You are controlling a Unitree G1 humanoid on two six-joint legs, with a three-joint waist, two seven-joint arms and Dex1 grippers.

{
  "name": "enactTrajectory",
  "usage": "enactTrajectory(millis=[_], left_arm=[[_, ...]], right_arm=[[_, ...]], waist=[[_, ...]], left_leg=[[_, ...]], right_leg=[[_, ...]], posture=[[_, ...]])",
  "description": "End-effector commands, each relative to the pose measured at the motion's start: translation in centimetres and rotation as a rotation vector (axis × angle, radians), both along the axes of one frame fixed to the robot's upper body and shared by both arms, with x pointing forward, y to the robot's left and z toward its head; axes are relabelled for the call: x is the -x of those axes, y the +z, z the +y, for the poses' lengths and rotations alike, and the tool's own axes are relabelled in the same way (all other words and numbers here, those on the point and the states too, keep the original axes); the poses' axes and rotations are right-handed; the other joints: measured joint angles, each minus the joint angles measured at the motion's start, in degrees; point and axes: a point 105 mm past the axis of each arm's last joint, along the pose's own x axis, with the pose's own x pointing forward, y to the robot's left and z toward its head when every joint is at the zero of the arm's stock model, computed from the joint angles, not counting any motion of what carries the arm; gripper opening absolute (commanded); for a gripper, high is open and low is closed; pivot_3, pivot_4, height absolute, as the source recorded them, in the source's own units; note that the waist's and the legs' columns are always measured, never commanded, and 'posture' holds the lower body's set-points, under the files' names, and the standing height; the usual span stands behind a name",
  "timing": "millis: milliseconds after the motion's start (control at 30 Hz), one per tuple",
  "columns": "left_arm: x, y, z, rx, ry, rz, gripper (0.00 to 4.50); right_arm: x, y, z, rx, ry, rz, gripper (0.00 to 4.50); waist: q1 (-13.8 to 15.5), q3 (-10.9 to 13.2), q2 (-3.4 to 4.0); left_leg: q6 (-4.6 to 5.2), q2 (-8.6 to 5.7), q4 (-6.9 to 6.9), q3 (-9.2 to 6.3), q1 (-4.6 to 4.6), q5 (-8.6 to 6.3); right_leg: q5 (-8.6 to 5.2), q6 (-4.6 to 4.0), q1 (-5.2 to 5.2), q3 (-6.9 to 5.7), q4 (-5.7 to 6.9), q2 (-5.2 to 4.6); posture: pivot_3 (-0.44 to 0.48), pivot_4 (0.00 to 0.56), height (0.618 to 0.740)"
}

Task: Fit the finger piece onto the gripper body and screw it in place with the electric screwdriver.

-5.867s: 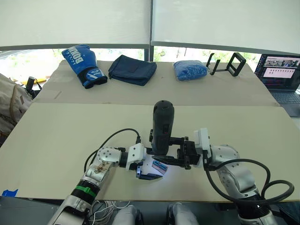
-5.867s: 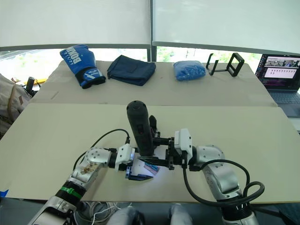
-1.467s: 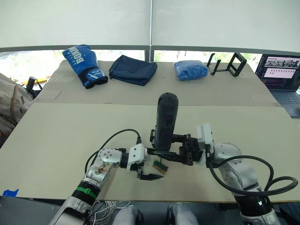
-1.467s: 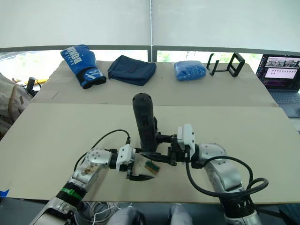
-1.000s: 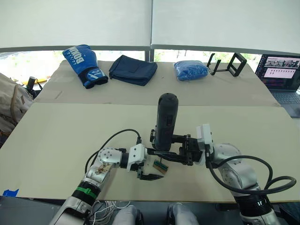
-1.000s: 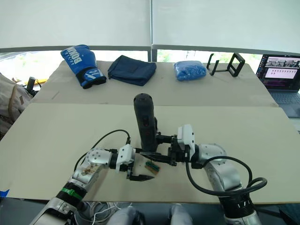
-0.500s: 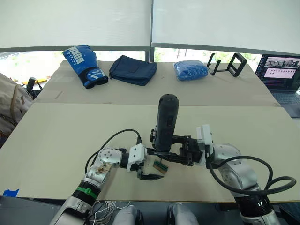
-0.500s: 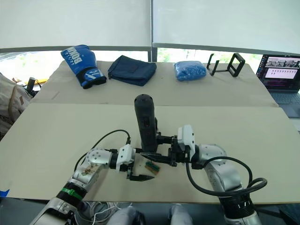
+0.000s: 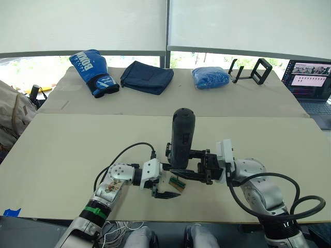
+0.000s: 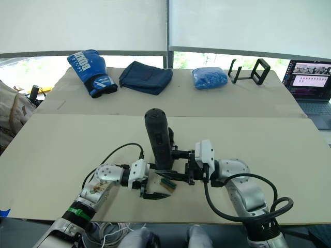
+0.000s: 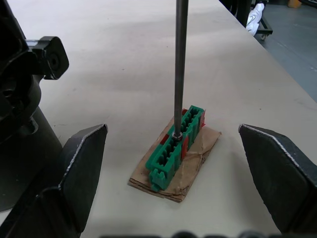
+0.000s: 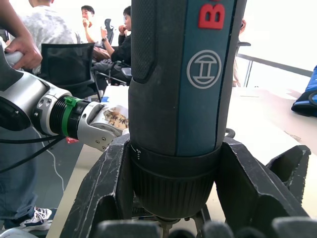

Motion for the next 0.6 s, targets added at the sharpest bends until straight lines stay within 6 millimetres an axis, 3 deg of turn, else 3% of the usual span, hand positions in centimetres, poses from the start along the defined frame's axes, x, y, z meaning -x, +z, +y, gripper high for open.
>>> enactTrajectory(millis=[33,600], left_arm=[[1.4,-2.2,0.1,-0.034,-0.008,0.089,4.47],[1.9,2.8,3.8,0.122,0.042,0.074,4.47]], right_arm=[[0.5,1.4,-0.2,-0.043,0.01,-0.047,1.94],[1.3,5.2,-0.7,-0.129,0.015,-0.086,1.94]], waist=[[0.0,0.0,0.0],[-0.6,0.1,0.01]], left_leg=[[0.0,0.0,0.0,0.0,0.0,0.0],[-0.11,0.07,-0.08,-0.01,-0.19,0.05]], right_leg=[[0.0,0.0,0.0,0.0,0.0,0.0],[0.0,-0.01,-0.28,0.0,0.03,0.0]], posture=[[0.0,0.15,0.74],[0.0,0.15,0.74]])
